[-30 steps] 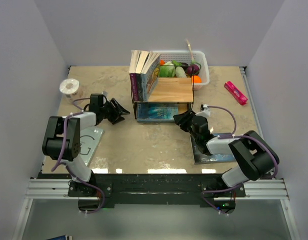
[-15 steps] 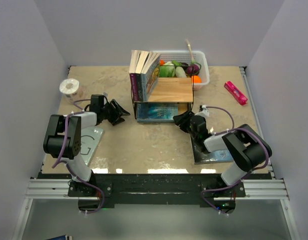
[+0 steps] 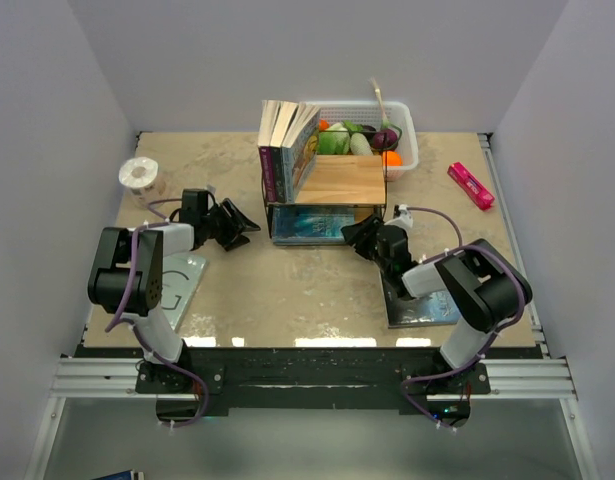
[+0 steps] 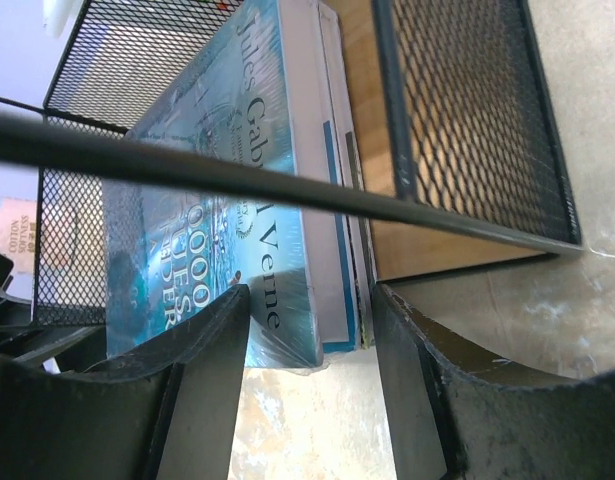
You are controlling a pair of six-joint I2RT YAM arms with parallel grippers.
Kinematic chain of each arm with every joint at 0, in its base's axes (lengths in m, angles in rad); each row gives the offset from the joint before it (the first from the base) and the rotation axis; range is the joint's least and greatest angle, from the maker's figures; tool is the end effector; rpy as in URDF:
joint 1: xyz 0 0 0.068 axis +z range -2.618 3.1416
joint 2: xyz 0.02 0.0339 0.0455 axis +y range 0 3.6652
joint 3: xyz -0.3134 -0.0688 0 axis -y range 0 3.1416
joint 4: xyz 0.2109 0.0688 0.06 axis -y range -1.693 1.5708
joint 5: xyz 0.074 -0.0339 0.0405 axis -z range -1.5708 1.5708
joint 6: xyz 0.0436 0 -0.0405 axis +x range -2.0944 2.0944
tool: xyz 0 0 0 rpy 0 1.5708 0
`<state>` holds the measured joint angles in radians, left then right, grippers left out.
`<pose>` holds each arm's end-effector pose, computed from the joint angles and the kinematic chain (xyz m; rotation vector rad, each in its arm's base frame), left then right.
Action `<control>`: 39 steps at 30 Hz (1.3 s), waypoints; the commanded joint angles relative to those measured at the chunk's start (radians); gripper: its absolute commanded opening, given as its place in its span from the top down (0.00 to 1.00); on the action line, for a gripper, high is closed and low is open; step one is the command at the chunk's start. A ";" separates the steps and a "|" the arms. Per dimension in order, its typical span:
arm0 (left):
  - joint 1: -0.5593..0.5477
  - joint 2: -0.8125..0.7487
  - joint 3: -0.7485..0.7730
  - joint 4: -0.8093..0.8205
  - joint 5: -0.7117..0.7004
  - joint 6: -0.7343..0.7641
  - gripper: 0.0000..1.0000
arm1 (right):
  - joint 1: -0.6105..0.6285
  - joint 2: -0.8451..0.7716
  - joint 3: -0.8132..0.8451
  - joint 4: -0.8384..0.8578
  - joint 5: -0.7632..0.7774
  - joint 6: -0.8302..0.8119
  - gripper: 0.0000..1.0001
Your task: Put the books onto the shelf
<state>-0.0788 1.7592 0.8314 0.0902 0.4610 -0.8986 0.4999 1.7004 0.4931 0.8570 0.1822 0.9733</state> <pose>0.3263 -0.0452 0.2045 -0.7991 2.4110 -0.9802 0.2683 0.1375 0.2084 0.5924 1.9118 0.8031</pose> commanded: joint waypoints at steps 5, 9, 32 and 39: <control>0.007 0.023 0.028 0.043 0.019 -0.016 0.43 | 0.002 0.033 0.048 0.039 -0.039 -0.016 0.47; 0.007 0.025 0.029 0.051 0.022 -0.020 0.43 | 0.002 0.038 0.056 0.037 -0.047 -0.013 0.47; 0.031 -0.023 0.041 -0.017 -0.024 0.013 0.43 | -0.030 -0.201 0.039 -0.193 0.003 -0.080 0.43; 0.051 -0.095 0.041 -0.099 -0.080 0.091 0.42 | -0.046 -0.430 0.113 -0.551 -0.030 -0.319 0.41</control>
<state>-0.0402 1.7458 0.8444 0.0483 0.4316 -0.8902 0.4545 1.3632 0.5442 0.5472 0.1650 0.8394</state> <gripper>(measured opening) 0.574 0.589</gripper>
